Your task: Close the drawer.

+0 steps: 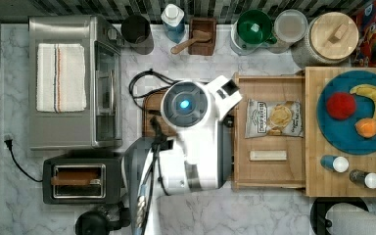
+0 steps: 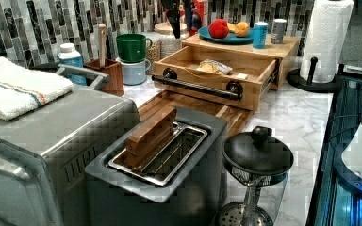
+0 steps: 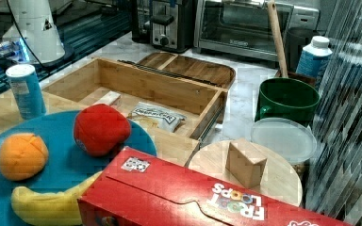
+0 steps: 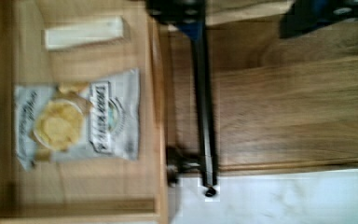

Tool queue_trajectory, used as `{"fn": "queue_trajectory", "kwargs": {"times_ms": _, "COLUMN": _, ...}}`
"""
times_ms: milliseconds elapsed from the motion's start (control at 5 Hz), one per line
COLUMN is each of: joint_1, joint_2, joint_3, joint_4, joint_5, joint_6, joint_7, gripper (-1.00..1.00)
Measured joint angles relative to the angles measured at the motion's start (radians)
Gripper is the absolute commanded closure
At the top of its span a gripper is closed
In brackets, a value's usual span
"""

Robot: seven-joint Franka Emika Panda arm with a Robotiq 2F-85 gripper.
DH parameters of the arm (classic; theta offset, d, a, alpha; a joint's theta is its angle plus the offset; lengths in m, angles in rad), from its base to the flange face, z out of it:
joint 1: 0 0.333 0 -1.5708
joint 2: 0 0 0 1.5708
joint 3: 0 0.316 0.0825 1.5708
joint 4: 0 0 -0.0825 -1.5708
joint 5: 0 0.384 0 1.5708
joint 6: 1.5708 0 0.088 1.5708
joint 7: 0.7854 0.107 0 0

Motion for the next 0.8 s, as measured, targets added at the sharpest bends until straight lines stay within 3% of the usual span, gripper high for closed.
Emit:
{"fn": "queue_trajectory", "kwargs": {"times_ms": 200, "joint_1": 0.028, "joint_2": -0.019, "joint_3": 0.012, "joint_4": -0.033, "joint_5": 0.003, "joint_6": 0.045, "joint_7": -0.070, "gripper": 1.00}}
{"fn": "queue_trajectory", "kwargs": {"times_ms": 400, "joint_1": 0.032, "joint_2": 0.005, "joint_3": 0.034, "joint_4": -0.037, "joint_5": -0.077, "joint_6": 0.083, "joint_7": -0.093, "gripper": 1.00}}
{"fn": "queue_trajectory", "kwargs": {"times_ms": 800, "joint_1": 0.026, "joint_2": 0.149, "joint_3": 0.019, "joint_4": -0.035, "joint_5": -0.079, "joint_6": 0.168, "joint_7": -0.092, "gripper": 1.00}}
